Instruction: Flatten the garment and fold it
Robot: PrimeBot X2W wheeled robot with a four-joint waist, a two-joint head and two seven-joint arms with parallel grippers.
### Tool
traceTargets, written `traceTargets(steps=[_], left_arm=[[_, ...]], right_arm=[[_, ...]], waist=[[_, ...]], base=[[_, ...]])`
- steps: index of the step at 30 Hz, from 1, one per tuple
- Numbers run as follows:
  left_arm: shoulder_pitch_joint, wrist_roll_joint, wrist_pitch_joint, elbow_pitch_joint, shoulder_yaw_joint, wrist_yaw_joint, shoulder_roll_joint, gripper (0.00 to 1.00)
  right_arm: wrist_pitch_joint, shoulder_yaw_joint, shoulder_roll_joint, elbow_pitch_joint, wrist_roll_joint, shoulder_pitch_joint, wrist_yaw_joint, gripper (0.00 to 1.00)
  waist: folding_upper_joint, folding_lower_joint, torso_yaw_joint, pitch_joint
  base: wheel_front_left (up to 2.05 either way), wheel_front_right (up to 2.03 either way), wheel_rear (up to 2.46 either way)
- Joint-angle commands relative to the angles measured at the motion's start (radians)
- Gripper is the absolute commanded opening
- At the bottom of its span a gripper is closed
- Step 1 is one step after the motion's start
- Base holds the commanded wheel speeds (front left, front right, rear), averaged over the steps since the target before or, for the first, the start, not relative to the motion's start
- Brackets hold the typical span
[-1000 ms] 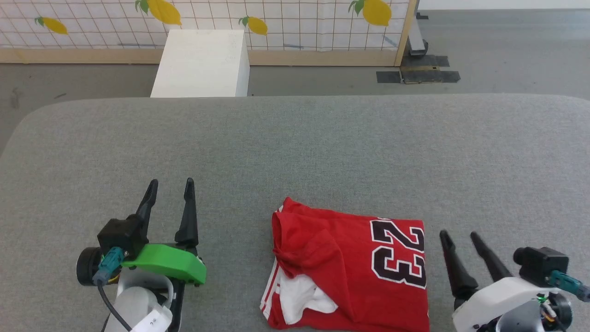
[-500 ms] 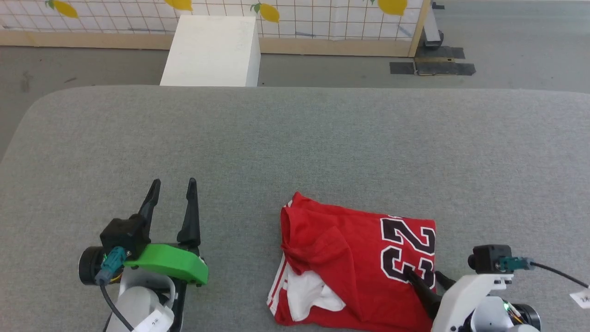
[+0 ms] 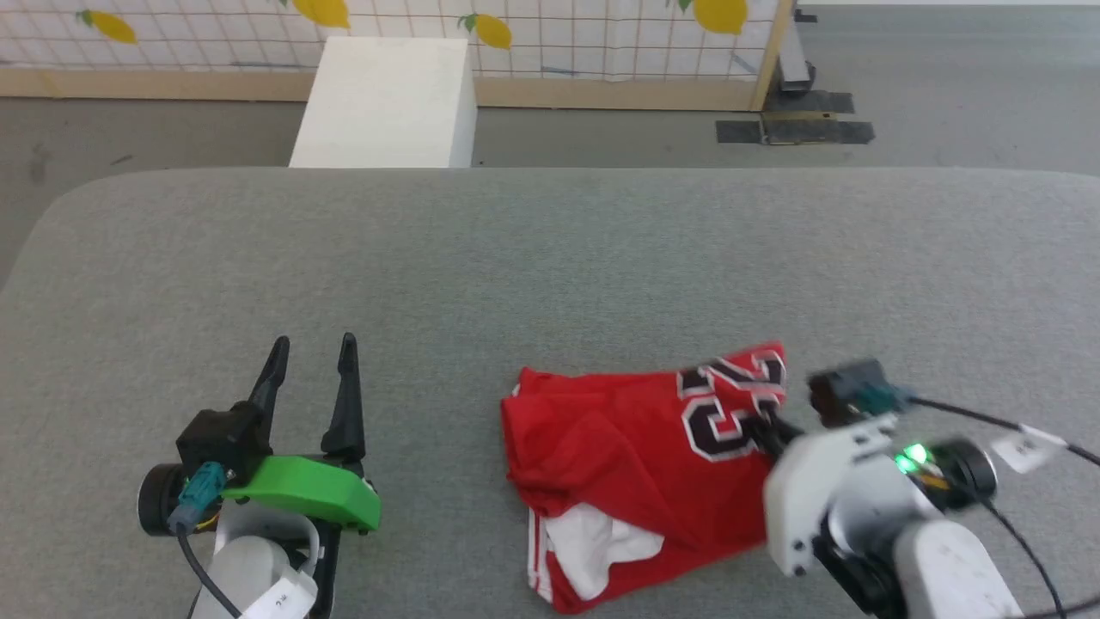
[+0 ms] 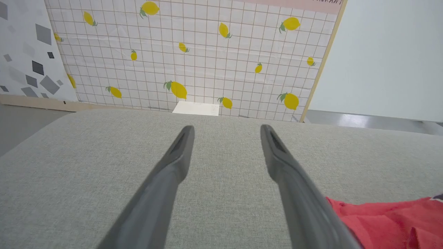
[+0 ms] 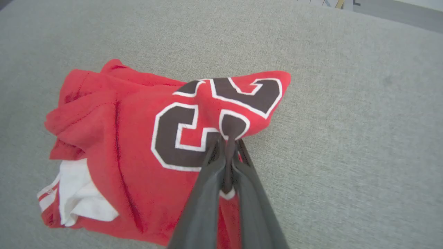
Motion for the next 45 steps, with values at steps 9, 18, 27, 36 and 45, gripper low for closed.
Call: traceTargets(steps=[9,18,27,36,45], left_arm=[[0.001,0.0,-0.005,-0.037,0.024,-0.004,-0.005,1.0],[-0.048,0.017,-0.005,-0.077,0.013,-0.005,0.002,1.0],[-0.128,0.041,-0.005,-0.119,-0.011,-0.006,0.031,1.0],[-0.164,0.053,-0.003,-0.133,-0.032,-0.005,0.054,1.0],[-0.162,0.045,-0.004,-0.121,-0.041,0.0,0.058,1.0]], right_arm=[[0.062,0.175,-0.208,-0.027,-0.153,-0.226,-0.002,0.0],[0.01,0.201,-0.427,0.12,-0.127,-0.407,-0.002,0.0],[-0.114,0.155,-0.535,0.345,-0.171,-0.561,-0.002,0.0],[-0.232,-0.084,-0.527,0.522,-0.293,-0.638,-0.002,0.0],[-0.299,-0.306,-0.448,0.613,-0.42,-0.626,-0.002,0.37]], waist=[[0.0,0.0,-0.156,0.037],[0.0,0.0,-0.293,0.124],[0.0,0.0,-0.331,0.258],[0.0,0.0,-0.29,0.333],[0.0,0.0,-0.248,0.315]], base=[[0.0,0.0,0.0],[0.0,0.0,0.0],[0.0,0.0,0.0],[0.0,0.0,0.0],[0.0,0.0,0.0]])
